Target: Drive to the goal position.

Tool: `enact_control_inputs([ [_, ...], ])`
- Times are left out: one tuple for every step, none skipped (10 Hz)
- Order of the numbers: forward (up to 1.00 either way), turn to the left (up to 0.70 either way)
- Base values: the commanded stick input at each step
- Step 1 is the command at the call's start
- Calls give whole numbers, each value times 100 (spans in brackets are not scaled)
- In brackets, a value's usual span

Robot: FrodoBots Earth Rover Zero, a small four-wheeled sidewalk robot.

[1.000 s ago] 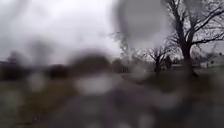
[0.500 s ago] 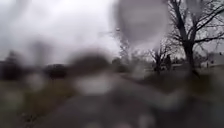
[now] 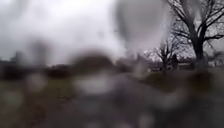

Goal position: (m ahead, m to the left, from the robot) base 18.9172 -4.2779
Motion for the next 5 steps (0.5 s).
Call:
enact_control_inputs([
  [85,0],
  [85,0],
  [85,0],
  [85,0],
  [85,0],
])
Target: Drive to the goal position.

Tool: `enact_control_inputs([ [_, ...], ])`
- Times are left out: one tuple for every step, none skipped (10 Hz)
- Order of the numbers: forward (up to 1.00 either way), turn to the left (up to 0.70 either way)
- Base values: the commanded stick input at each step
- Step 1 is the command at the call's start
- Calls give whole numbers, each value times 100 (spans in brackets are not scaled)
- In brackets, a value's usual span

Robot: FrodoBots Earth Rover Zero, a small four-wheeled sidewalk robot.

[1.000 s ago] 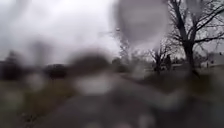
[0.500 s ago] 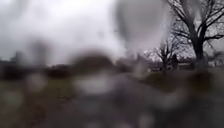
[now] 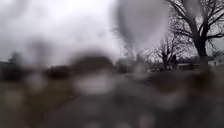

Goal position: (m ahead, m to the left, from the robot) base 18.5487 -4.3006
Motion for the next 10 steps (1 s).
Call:
enact_control_inputs([
  [85,0],
  [85,0],
  [85,0],
  [85,0],
  [85,0],
  [85,0],
  [85,0],
  [85,0],
  [85,0],
  [85,0],
])
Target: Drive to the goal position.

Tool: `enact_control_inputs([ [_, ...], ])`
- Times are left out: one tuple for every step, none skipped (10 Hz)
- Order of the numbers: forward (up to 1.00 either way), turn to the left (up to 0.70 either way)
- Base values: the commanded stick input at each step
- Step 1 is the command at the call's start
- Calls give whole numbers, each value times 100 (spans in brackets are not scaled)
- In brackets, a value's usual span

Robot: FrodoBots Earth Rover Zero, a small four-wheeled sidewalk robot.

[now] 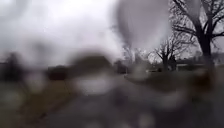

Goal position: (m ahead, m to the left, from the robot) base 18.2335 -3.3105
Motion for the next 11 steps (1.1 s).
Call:
enact_control_inputs([
  [85,0],
  [85,0],
  [85,0],
  [85,0],
  [85,0],
  [85,0],
  [85,0],
  [85,0],
  [85,0],
  [85,0],
  [85,0],
])
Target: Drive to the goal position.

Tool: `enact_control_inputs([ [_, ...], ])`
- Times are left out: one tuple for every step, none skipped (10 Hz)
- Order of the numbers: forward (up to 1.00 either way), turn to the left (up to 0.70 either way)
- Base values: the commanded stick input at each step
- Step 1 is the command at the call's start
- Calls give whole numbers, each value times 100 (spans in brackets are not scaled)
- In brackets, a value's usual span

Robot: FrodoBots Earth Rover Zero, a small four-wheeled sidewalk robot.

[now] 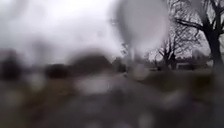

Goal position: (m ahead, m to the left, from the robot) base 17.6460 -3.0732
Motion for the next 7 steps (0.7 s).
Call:
enact_control_inputs([
  [85,0],
  [85,0],
  [85,0],
  [85,0],
  [85,0],
  [85,0],
  [85,0],
])
